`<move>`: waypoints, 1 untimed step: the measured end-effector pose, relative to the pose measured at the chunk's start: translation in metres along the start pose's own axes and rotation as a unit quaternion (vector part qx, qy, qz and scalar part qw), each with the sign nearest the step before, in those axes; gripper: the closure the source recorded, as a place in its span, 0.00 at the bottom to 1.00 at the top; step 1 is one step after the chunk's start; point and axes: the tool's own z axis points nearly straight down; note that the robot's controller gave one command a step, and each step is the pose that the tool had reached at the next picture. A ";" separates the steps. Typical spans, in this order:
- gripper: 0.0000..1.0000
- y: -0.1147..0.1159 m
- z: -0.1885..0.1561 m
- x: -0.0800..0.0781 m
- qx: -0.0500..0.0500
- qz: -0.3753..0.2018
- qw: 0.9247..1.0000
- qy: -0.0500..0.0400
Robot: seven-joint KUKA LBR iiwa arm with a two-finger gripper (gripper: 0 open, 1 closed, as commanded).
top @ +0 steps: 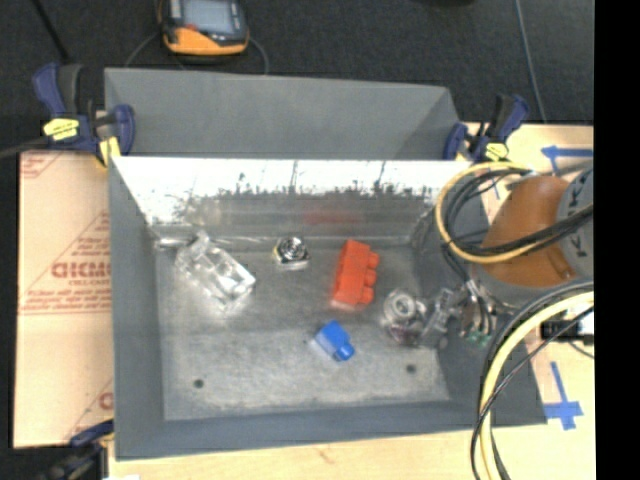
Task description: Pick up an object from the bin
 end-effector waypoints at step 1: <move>1.00 0.000 -0.015 -0.002 0.003 -0.005 1.000 0.000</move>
Offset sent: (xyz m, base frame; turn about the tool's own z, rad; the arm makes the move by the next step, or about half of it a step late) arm 0.0001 0.0000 0.0132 0.0000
